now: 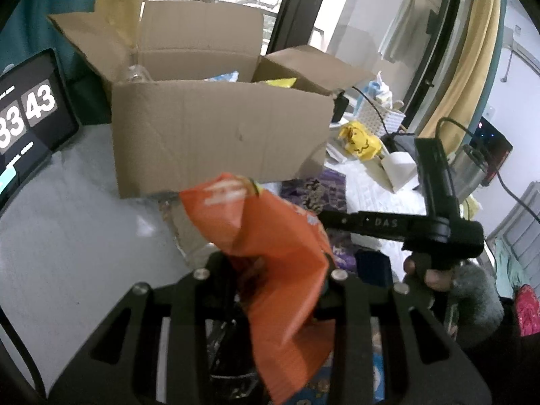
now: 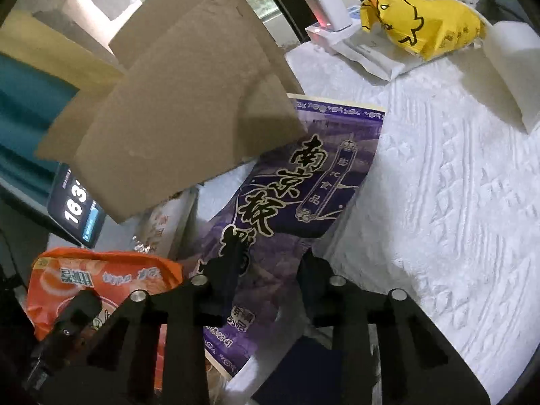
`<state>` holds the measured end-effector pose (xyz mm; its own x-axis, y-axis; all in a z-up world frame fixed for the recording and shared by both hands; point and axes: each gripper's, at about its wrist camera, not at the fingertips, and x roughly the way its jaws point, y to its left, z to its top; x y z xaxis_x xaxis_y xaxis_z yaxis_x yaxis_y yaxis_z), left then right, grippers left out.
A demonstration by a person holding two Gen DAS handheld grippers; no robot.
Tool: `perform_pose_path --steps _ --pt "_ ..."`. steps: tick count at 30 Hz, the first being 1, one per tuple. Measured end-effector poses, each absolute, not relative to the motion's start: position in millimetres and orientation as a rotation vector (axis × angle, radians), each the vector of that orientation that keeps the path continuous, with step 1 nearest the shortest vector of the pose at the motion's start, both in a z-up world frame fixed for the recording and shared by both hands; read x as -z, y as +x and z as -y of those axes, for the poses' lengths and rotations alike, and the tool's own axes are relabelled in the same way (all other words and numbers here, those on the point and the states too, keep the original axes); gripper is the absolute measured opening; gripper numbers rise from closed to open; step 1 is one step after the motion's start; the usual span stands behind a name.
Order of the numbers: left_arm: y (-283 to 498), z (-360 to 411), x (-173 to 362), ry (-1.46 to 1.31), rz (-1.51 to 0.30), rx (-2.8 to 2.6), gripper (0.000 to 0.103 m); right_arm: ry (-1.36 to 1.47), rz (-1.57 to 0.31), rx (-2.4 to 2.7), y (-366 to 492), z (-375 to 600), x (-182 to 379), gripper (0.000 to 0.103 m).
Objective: Organize snacks
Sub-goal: 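Grasp the purple bag with the right gripper while the left holds the orange bag, then lower both bags into the cardboard box and open both grippers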
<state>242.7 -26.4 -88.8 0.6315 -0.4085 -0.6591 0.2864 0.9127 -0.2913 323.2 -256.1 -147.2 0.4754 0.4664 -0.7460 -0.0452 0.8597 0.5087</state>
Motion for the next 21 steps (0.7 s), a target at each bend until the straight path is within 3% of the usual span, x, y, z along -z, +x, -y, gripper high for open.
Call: perform_pose_path --steps 5,21 --pt "236.3 21.0 79.7 -0.163 -0.771 0.388 0.033 0.404 -0.977 -0.308 312.0 263.9 136.8 0.013" --pt "233.6 5.2 19.0 -0.104 -0.608 0.344 0.033 0.299 -0.703 -0.215 259.8 309.7 50.4 0.008"
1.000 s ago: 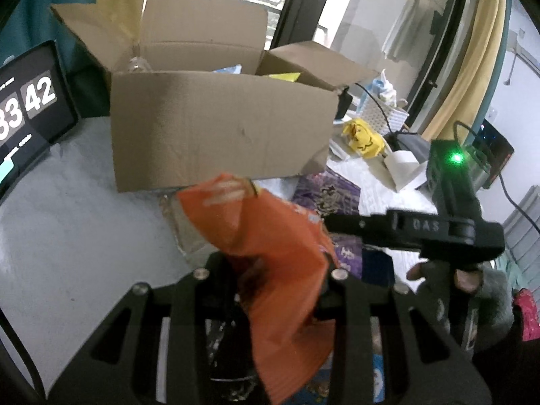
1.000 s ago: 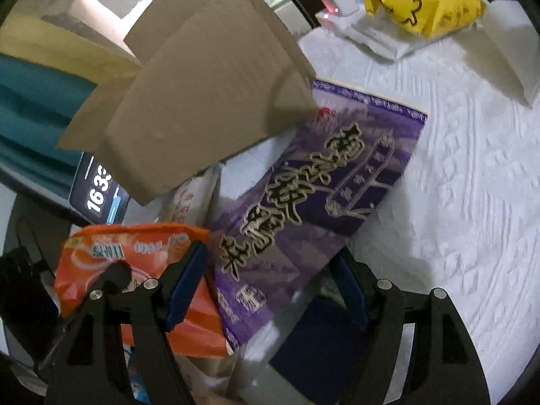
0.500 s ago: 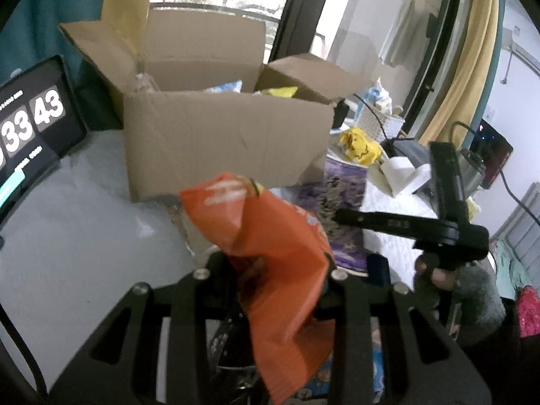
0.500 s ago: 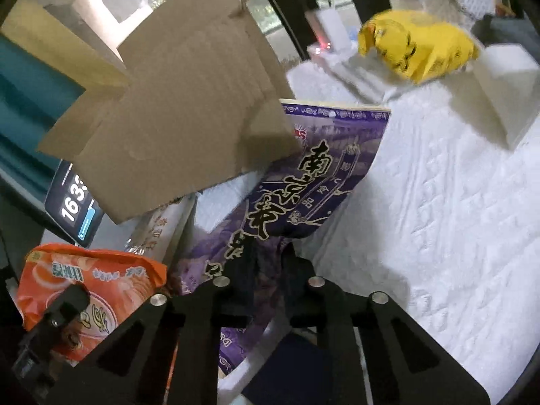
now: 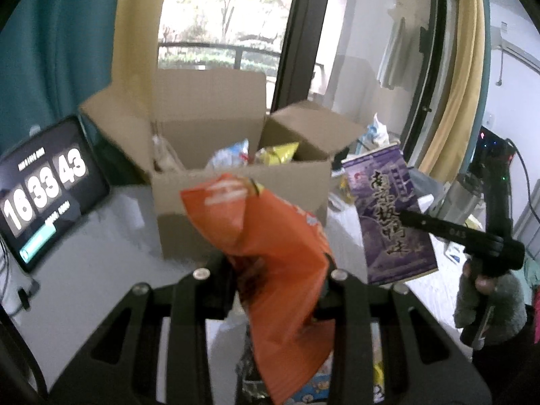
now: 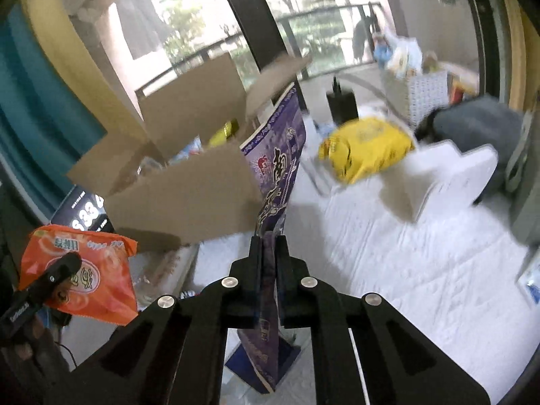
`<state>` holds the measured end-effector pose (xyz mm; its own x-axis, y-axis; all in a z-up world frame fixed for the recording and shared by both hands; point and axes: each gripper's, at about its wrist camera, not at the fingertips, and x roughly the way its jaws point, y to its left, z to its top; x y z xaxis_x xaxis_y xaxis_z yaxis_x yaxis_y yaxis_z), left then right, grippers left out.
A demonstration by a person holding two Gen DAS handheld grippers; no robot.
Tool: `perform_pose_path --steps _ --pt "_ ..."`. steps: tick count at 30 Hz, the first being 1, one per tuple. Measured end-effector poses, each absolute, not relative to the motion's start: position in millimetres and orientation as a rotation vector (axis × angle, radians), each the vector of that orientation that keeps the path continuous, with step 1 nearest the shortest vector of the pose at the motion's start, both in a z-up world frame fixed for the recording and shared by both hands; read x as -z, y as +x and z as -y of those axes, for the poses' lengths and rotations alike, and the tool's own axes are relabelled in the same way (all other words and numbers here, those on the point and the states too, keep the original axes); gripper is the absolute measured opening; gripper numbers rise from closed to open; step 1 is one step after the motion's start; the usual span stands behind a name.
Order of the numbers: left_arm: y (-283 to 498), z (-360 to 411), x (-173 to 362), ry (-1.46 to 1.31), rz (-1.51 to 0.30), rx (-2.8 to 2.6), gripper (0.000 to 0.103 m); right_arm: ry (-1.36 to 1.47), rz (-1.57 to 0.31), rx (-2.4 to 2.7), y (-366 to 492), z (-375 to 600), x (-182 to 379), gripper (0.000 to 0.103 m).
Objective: Organize snacks
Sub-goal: 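Lower both bags into the cardboard box and open both grippers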
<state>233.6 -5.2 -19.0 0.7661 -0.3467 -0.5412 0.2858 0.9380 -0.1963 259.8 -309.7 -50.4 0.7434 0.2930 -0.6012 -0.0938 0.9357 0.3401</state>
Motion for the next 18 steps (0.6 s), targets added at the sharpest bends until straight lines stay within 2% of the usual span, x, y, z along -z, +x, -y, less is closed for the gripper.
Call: perform_pose_path --steps 18 --pt "284.3 -14.9 -38.0 -0.043 -0.394 0.256 0.033 0.178 -0.498 -0.267 300.5 287.7 -28.9 0.008"
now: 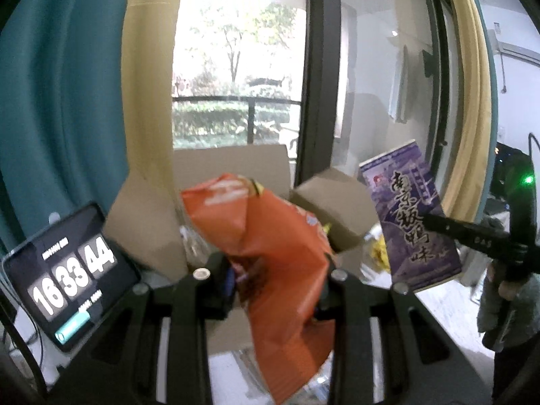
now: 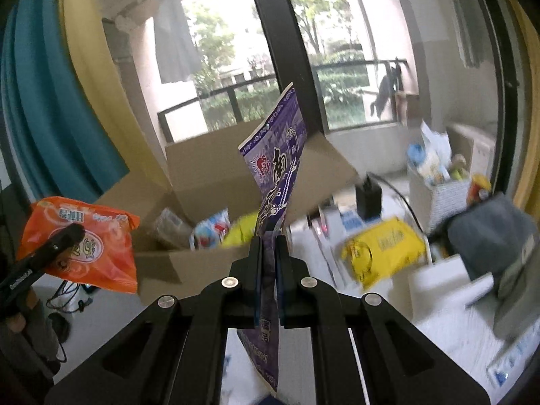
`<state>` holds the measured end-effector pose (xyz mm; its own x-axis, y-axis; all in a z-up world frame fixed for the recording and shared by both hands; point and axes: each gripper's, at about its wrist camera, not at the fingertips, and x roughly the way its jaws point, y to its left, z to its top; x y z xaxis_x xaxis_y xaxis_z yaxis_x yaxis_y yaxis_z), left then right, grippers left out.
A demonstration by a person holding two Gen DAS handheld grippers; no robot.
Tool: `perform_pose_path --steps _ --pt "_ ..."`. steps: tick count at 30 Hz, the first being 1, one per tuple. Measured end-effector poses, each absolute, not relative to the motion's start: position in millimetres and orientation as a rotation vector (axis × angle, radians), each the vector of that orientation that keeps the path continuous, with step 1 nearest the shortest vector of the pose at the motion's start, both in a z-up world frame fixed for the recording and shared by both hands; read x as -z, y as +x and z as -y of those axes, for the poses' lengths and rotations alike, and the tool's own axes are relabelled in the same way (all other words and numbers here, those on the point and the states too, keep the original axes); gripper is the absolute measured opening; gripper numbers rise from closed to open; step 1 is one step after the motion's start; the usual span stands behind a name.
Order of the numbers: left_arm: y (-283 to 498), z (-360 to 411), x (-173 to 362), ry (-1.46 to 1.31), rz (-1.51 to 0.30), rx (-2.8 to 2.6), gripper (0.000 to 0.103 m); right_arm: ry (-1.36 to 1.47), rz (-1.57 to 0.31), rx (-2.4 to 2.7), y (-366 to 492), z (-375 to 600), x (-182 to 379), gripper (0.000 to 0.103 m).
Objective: Organize snacks
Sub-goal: 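Lower both bags into the cardboard box and open both grippers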
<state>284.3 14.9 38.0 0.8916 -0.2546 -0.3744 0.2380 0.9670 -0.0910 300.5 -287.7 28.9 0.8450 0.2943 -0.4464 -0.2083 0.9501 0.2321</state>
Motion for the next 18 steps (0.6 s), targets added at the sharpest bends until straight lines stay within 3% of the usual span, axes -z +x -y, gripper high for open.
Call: perform_pose_path --steps 18 --pt "407.2 -31.4 -9.9 -0.066 -0.398 0.107 0.033 -0.031 -0.416 -0.213 412.2 229.5 -49.4 0.008"
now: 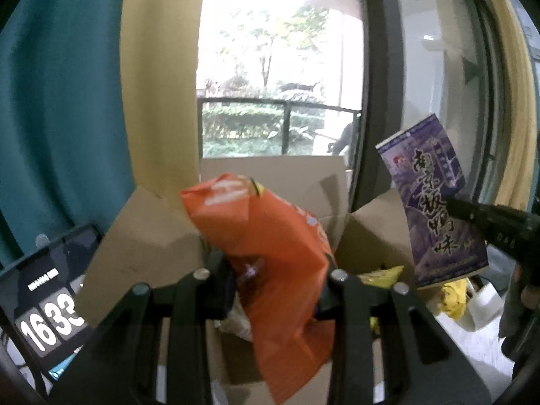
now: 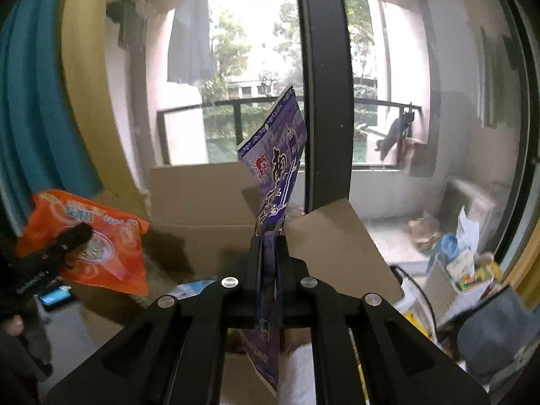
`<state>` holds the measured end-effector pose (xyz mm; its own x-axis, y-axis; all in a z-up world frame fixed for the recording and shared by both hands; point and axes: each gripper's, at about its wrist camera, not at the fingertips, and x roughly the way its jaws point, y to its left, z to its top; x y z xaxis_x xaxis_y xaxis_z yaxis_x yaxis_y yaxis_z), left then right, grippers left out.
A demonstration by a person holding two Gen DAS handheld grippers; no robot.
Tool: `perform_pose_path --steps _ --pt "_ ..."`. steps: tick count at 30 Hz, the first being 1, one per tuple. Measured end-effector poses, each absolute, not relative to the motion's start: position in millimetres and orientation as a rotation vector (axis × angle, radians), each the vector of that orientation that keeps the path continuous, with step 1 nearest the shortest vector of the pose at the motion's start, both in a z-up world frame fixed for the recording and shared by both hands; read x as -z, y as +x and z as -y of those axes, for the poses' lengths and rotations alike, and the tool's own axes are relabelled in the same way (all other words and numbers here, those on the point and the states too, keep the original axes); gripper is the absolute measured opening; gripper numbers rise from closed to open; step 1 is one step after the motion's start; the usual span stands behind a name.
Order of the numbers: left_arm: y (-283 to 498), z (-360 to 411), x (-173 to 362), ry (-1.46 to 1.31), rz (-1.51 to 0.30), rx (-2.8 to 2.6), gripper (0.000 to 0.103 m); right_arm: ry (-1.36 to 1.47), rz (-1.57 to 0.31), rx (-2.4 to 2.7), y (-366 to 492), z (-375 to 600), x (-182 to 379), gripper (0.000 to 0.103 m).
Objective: Organize snacks
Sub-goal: 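Lower both bags into the cardboard box and open both grippers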
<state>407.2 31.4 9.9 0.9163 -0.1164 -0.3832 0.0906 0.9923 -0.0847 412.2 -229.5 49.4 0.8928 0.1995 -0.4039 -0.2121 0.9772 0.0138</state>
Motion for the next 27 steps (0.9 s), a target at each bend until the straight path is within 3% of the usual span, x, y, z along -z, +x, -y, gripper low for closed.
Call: perform_pose_path --steps 5,10,13,27 --pt "431.0 -38.1 8.2 -0.104 -0.457 0.062 0.036 -0.156 -0.483 -0.167 449.6 201.9 -26.3 0.008" --pt "443.3 -38.3 18.7 -0.099 -0.520 0.101 0.061 -0.223 -0.559 -0.258 463.7 172.4 0.0 0.011" --pt "436.9 -38.6 13.8 -0.117 -0.516 0.110 0.069 -0.224 -0.598 -0.317 462.2 161.8 9.4 0.015" --pt "362.3 -17.8 -16.6 -0.107 -0.484 0.197 0.078 -0.157 -0.590 -0.351 403.3 181.4 -13.2 0.019"
